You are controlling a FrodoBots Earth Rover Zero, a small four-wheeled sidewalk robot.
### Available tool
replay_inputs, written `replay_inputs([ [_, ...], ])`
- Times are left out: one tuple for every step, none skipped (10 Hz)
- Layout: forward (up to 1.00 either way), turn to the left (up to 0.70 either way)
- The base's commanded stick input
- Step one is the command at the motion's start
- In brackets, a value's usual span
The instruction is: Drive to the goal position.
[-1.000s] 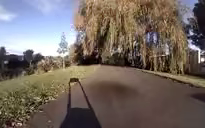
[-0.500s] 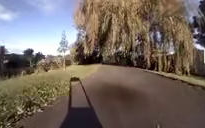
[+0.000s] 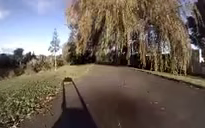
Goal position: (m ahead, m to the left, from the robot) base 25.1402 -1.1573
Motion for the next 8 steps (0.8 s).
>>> replay_inputs([
  [1.00,0.00],
  [1.00,0.00],
  [1.00,0.00],
  [1.00,0.00],
  [1.00,0.00],
  [1.00,0.00],
  [1.00,0.00],
  [1.00,0.00],
])
